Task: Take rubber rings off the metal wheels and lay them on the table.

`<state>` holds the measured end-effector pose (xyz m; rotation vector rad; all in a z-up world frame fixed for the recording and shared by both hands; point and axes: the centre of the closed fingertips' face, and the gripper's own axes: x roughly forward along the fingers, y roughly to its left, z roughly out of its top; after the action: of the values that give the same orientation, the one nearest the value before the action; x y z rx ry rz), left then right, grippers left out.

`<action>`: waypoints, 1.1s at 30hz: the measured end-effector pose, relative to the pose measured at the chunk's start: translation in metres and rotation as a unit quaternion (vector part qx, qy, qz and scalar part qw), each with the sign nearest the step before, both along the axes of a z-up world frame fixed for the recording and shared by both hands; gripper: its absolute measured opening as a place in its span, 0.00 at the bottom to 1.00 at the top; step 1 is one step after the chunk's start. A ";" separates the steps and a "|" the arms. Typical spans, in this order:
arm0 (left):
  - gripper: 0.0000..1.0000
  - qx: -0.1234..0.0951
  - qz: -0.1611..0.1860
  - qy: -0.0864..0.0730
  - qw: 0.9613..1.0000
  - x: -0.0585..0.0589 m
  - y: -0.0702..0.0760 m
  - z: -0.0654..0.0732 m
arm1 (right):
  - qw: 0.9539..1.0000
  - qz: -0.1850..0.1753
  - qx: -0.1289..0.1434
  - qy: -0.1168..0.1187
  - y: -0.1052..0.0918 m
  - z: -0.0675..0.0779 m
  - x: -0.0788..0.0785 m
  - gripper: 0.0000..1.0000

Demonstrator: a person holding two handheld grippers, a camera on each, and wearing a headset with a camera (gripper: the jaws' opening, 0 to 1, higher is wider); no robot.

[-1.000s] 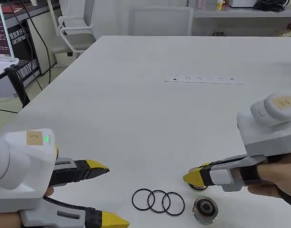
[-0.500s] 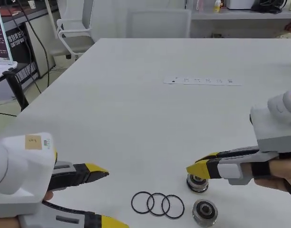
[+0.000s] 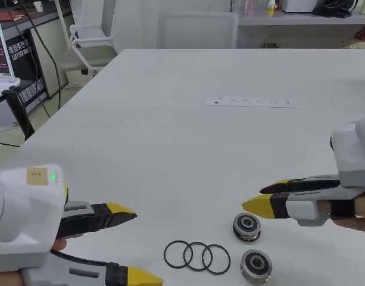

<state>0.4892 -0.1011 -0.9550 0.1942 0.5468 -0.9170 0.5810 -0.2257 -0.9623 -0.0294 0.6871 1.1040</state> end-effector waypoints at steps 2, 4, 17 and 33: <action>0.66 -0.004 -0.002 -0.003 1.000 0.001 0.000 0.002 | 1.000 0.002 -0.009 -0.007 -0.003 -0.002 0.001 0.38; 0.66 -0.007 0.001 -0.008 1.000 0.003 0.000 0.005 | 1.000 0.009 -0.019 -0.013 -0.006 -0.005 0.001 0.39; 0.67 0.018 -0.031 -0.062 0.997 0.020 -0.012 0.044 | 0.997 0.026 -0.072 -0.003 -0.017 -0.031 -0.003 0.41; 0.61 0.052 -0.114 -0.126 0.984 0.059 -0.067 0.076 | 0.994 0.055 -0.098 -0.014 -0.020 -0.047 -0.006 0.38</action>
<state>0.5481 -0.1680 -0.8785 0.4679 0.3412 -1.0685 0.5749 -0.2453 -1.0092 -0.2525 0.7741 1.1351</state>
